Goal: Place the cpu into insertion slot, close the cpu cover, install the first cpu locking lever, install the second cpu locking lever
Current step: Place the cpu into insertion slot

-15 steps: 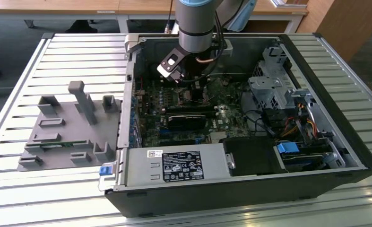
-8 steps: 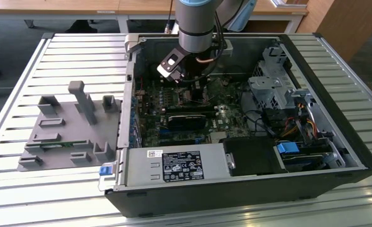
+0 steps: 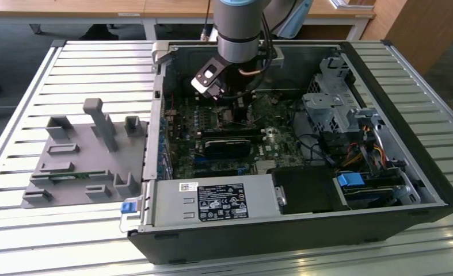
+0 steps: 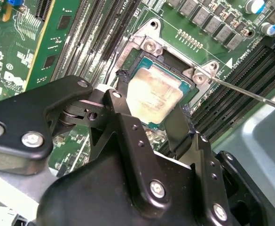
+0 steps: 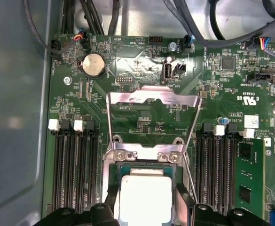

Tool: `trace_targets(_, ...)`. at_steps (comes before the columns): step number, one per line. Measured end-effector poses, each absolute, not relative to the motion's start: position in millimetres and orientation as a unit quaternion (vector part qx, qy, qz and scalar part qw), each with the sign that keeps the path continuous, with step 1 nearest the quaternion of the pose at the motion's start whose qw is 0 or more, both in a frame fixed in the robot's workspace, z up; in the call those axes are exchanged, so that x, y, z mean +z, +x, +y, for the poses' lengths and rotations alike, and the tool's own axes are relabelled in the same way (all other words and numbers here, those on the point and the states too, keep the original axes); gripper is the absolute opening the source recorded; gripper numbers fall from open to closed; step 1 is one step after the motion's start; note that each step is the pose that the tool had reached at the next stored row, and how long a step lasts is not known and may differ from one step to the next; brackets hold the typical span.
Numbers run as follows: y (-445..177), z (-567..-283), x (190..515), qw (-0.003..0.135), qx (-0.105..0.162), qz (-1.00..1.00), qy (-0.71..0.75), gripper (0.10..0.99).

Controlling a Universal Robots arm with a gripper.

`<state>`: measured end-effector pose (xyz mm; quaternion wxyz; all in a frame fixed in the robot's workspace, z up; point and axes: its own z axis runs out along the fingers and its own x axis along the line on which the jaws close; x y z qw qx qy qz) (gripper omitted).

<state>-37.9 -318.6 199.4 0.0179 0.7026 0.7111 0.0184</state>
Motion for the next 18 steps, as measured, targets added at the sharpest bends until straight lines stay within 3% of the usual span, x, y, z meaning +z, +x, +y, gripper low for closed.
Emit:
trace_targets(5,-37.9,-318.6,205.1,0.018,0.018,0.711,0.703,0.573)
trace_targets(7,-37.9,-318.6,206.2,0.018,0.018,0.711,0.703,0.447)
trace_targets(8,-37.9,-318.6,206.6,0.018,0.018,0.711,0.703,0.447)
trace_targets(10,-37.9,-318.6,207.7,0.018,0.018,0.711,0.703,0.333)
trace_targets(11,-37.9,-318.6,208.2,0.018,0.018,0.711,0.703,0.333)
trace_targets(16,-37.9,-318.6,209.9,0.018,0.018,0.711,0.703,0.106)
trace_targets(18,-37.9,-318.6,210.6,0.018,0.018,0.711,0.703,0.106)
